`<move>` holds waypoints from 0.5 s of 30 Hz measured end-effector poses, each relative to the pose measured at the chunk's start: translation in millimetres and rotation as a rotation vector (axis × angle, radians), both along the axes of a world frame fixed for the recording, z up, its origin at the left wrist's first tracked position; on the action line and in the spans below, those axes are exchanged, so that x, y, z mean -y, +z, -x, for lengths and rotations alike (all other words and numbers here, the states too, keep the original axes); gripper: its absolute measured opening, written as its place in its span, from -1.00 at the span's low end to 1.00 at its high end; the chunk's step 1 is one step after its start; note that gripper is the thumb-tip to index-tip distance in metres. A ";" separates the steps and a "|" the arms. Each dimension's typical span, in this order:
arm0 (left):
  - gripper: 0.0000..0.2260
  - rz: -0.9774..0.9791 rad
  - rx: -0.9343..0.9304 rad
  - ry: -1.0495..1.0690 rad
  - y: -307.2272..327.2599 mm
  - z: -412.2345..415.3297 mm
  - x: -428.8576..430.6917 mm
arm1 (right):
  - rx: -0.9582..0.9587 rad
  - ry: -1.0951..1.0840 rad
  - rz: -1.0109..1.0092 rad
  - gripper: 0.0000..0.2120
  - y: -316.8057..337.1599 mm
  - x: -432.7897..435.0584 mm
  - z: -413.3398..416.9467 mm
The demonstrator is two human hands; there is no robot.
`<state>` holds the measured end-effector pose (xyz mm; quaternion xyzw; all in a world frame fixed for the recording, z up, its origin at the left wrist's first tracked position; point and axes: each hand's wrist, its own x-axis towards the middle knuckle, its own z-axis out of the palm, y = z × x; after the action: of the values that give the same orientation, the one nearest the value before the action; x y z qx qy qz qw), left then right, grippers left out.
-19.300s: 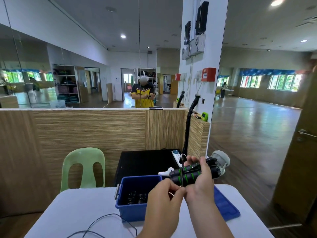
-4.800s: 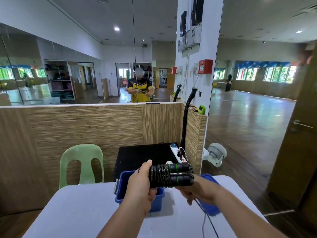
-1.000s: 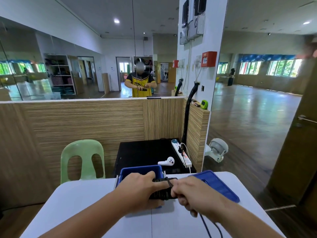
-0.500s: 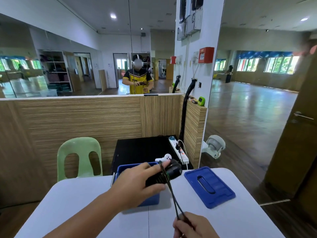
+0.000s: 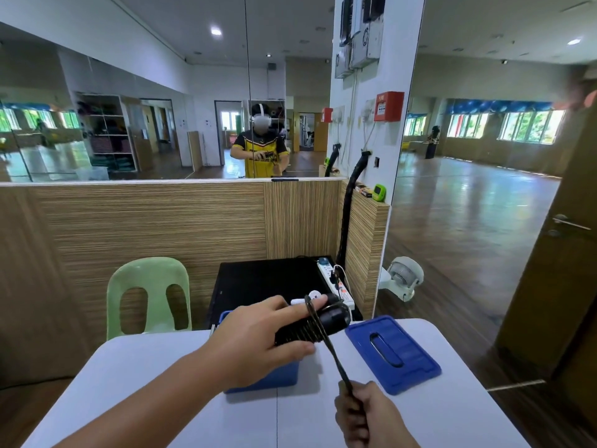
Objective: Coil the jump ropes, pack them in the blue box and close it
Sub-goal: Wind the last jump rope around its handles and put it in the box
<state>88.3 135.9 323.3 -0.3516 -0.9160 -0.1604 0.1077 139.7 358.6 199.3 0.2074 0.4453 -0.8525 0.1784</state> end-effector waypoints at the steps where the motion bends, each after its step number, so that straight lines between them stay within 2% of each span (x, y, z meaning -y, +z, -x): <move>1: -0.42 0.000 0.001 -0.003 0.7 -0.8 -0.2 | 0.008 0.005 -0.006 -0.75 -1.1 3.0 3.5; 5: -0.44 0.051 0.010 -0.058 6.4 -12.0 -3.7 | -0.094 0.158 -0.274 -0.70 9.3 -2.7 22.2; 8: -0.44 0.108 -0.012 -0.115 7.7 -21.9 -6.9 | -0.236 0.292 -0.388 -0.72 35.7 -14.5 41.0; 11: -0.44 0.174 -0.042 -0.176 4.8 -29.5 -6.8 | -0.385 0.465 -0.538 -0.83 73.6 -22.2 65.6; 15: -0.42 0.233 -0.032 -0.139 -2.5 -32.8 -5.2 | -0.572 0.715 -0.921 -0.82 138.9 -16.4 80.3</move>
<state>121.1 141.2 320.9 -0.4268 -0.9000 -0.0543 0.0695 59.4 375.0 338.2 -0.1336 0.8367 -0.4841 0.2185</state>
